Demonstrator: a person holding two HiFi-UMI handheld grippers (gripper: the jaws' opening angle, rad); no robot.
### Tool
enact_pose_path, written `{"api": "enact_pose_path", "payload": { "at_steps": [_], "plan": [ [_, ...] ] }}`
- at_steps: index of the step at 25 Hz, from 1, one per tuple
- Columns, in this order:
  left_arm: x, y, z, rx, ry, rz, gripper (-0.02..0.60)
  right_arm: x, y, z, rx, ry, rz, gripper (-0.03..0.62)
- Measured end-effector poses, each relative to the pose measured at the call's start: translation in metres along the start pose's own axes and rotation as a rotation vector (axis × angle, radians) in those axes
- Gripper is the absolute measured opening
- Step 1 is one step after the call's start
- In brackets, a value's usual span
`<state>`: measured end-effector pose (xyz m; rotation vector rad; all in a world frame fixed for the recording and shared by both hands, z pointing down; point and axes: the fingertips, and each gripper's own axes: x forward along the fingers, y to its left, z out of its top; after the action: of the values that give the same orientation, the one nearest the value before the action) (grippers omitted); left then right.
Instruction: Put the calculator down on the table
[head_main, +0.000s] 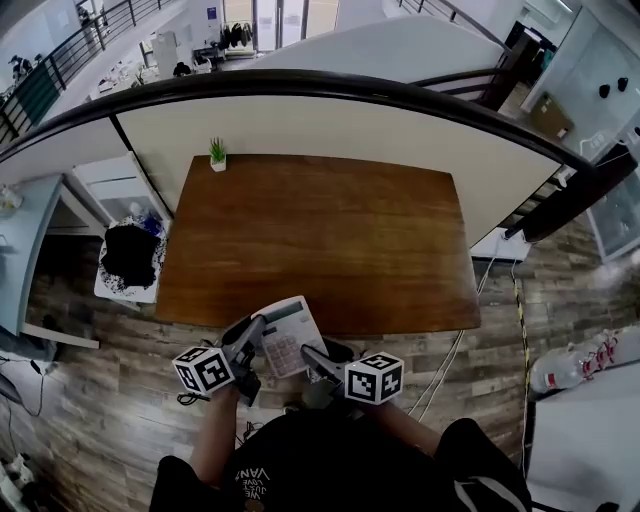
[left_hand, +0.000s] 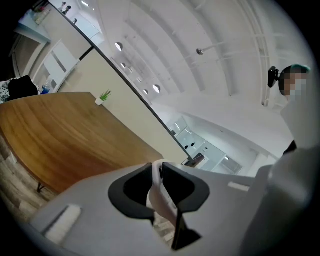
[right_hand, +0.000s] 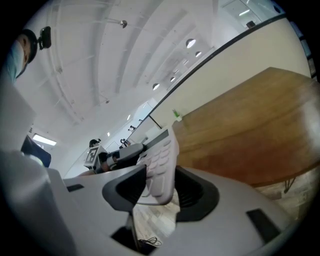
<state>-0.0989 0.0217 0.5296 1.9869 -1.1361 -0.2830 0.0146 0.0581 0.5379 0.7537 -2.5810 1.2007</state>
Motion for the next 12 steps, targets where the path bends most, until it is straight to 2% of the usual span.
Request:
{"api": "enact_pose_path", "payload": {
  "at_steps": [12],
  "plan": [
    [0.061,0.022,0.045,0.007,-0.045,0.059,0.068,0.032,-0.047,0.066,-0.039,0.056,0.060,0.176]
  ]
}}
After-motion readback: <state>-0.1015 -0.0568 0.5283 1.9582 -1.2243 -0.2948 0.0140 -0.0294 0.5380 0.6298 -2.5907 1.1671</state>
